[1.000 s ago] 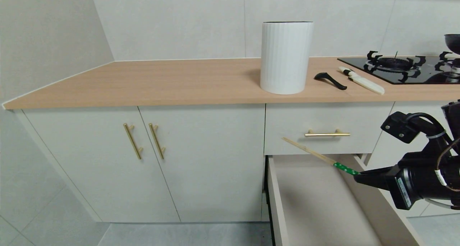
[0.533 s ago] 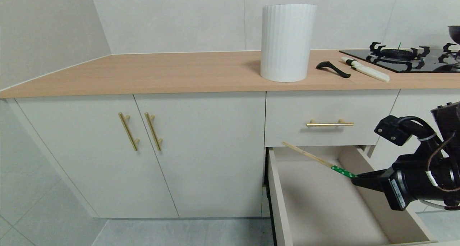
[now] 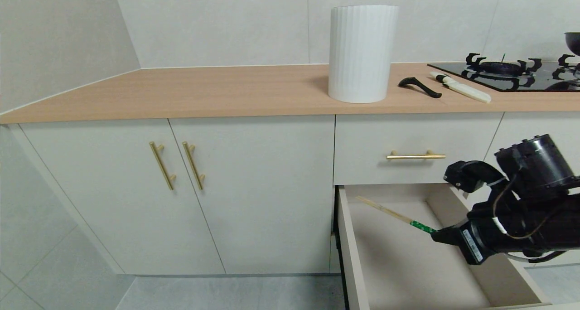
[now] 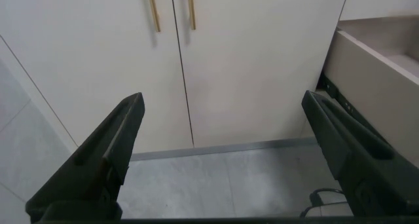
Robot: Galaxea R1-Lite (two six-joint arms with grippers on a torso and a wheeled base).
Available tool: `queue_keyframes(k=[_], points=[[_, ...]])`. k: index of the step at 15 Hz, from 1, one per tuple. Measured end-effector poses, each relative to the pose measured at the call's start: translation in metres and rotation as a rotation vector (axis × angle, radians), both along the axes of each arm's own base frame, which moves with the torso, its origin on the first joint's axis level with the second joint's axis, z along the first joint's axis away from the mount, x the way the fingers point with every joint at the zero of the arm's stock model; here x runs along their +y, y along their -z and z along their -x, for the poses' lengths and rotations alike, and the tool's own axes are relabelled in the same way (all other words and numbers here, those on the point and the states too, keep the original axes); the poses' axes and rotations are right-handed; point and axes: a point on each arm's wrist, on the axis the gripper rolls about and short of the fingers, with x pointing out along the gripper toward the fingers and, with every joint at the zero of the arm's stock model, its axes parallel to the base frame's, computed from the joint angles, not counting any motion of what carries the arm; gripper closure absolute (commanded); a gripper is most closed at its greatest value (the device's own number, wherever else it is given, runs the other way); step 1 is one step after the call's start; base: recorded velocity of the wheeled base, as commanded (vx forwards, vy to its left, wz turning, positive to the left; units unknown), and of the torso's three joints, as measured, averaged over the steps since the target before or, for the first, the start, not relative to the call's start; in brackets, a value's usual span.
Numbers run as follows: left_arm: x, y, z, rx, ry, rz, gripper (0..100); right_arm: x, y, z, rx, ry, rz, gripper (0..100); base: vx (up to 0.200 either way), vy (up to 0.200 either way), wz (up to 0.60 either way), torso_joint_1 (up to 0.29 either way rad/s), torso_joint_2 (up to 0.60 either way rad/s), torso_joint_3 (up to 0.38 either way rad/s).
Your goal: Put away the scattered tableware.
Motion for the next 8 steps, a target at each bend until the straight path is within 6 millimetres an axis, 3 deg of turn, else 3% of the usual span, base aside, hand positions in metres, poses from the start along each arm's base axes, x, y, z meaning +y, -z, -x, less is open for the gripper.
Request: queue_keyframes(k=[8], points=[[0.000,0.000,0.000,0.000,0.000,0.000,0,0.029,0.061,-0.081,0.214,0.298,-0.069,100,0.000,0.000,0.00,0.000,0.00,0.000]])
